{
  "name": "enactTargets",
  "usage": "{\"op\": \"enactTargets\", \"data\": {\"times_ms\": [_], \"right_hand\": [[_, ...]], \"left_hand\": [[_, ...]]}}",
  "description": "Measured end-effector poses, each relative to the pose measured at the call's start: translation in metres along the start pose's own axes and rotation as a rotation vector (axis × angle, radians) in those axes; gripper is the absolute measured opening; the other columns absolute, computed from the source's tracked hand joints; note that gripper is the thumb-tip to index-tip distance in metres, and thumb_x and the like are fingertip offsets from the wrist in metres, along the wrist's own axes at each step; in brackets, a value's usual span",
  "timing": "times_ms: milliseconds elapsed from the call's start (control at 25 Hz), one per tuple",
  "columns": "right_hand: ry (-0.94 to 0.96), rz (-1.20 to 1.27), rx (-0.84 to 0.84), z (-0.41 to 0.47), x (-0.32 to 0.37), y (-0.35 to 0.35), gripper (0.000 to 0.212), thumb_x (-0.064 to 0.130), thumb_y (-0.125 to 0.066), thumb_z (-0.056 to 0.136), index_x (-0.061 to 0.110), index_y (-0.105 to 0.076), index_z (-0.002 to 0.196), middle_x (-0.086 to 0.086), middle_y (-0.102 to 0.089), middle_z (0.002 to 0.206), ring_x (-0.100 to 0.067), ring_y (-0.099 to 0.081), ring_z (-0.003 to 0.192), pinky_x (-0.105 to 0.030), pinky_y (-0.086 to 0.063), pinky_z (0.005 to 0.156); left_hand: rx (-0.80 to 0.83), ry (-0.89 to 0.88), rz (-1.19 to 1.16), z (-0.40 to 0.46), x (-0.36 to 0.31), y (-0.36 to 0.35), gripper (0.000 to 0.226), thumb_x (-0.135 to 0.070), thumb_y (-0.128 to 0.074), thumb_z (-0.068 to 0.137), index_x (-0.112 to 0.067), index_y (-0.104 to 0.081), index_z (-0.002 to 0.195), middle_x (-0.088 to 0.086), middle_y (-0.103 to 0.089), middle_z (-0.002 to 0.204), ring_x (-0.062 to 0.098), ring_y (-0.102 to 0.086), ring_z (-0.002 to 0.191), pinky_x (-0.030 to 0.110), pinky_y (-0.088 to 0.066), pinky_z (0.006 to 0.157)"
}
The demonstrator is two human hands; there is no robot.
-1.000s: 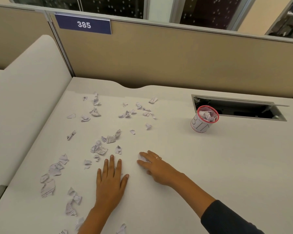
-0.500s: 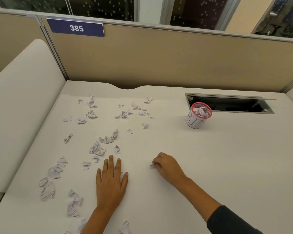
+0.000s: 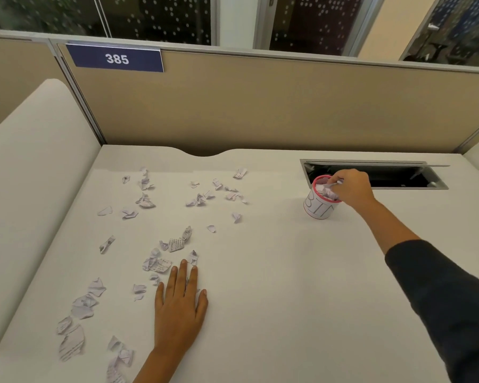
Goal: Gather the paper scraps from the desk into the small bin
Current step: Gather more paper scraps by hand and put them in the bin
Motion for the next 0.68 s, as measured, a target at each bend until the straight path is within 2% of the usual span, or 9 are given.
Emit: {"op": "enactTargets", "data": {"times_ms": [80,160,240,320,400,480,600,680], "right_hand": [[-0.005,-0.084,0.144,0.009,0.000,-0.013,0.024,0.010,-0.070,0.081,0.009,-0.069,0.105,-0.012,-0.065,0.118,-0.031,-0.059,0.107,-0.034,-0.048,0.083],[-0.003,-0.112,0.241,0.013,0.002,-0.019,0.032,0.007,-0.068,0.082,0.014,-0.066,0.113,-0.010,-0.062,0.123,-0.031,-0.056,0.113,-0.035,-0.049,0.083],[-0.009,-0.096,0.204,0.016,0.004,-0.015,0.037,-0.003,-0.062,0.083,0.014,-0.065,0.115,-0.012,-0.062,0.124,-0.032,-0.055,0.114,-0.038,-0.050,0.088],[0.000,-0.034,0.057,0.013,0.012,-0.003,0.040,-0.010,-0.056,0.082,0.010,-0.066,0.115,-0.015,-0.063,0.123,-0.033,-0.056,0.114,-0.040,-0.048,0.093],[0.045,0.049,-0.106,0.001,0.026,0.007,0.040,-0.013,-0.053,0.080,0.007,-0.067,0.112,-0.017,-0.065,0.119,-0.033,-0.058,0.112,-0.035,-0.045,0.095],[0.113,0.144,-0.187,-0.016,0.046,0.004,0.039,-0.013,-0.050,0.078,0.005,-0.069,0.107,-0.016,-0.067,0.114,-0.031,-0.060,0.107,-0.027,-0.041,0.092],[0.188,0.319,-0.100,-0.042,0.078,-0.035,0.032,-0.010,-0.052,0.079,0.006,-0.070,0.101,-0.014,-0.067,0.109,-0.026,-0.062,0.099,-0.017,-0.038,0.085],[0.207,0.346,-0.003,-0.055,0.097,-0.071,0.029,-0.005,-0.055,0.081,0.009,-0.069,0.103,-0.010,-0.065,0.111,-0.022,-0.061,0.099,-0.014,-0.036,0.082]], "left_hand": [[0.001,0.001,-0.002,0.001,0.001,-0.001,0.062,-0.046,-0.018,0.092,-0.018,-0.035,0.143,0.004,-0.028,0.153,0.025,-0.029,0.140,0.051,-0.029,0.109],[0.002,-0.003,0.005,0.001,0.001,-0.001,0.063,-0.048,-0.012,0.093,-0.018,-0.036,0.143,0.004,-0.029,0.153,0.025,-0.030,0.139,0.050,-0.028,0.108],[0.000,-0.009,0.011,0.001,0.001,-0.001,0.066,-0.049,-0.006,0.093,-0.017,-0.035,0.143,0.004,-0.029,0.153,0.025,-0.030,0.139,0.049,-0.027,0.108],[-0.011,-0.010,0.003,0.001,0.002,-0.002,0.063,-0.048,-0.011,0.093,-0.018,-0.034,0.144,0.003,-0.027,0.153,0.024,-0.028,0.140,0.048,-0.026,0.109],[-0.017,-0.005,-0.009,0.001,0.003,-0.003,0.061,-0.046,-0.019,0.091,-0.020,-0.031,0.145,0.001,-0.024,0.155,0.022,-0.024,0.142,0.048,-0.023,0.111],[-0.023,-0.001,-0.025,0.001,0.004,-0.003,0.062,-0.046,-0.022,0.090,-0.020,-0.029,0.146,0.000,-0.022,0.155,0.020,-0.021,0.142,0.047,-0.021,0.112],[-0.041,0.027,-0.092,0.002,0.009,0.000,0.068,-0.048,-0.025,0.088,-0.015,-0.020,0.148,0.002,-0.024,0.155,0.019,-0.024,0.142,0.045,-0.022,0.113],[-0.059,0.028,-0.108,0.007,0.010,0.004,0.071,-0.049,-0.028,0.088,-0.013,-0.018,0.148,0.005,-0.024,0.155,0.021,-0.028,0.140,0.044,-0.025,0.111]]}}
Point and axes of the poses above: each hand's wrist, its own z-axis towards the middle knuckle, its own y-axis out of the back of the hand, x = y × z, the point moved 10 cm from there along z, towards the middle knuckle
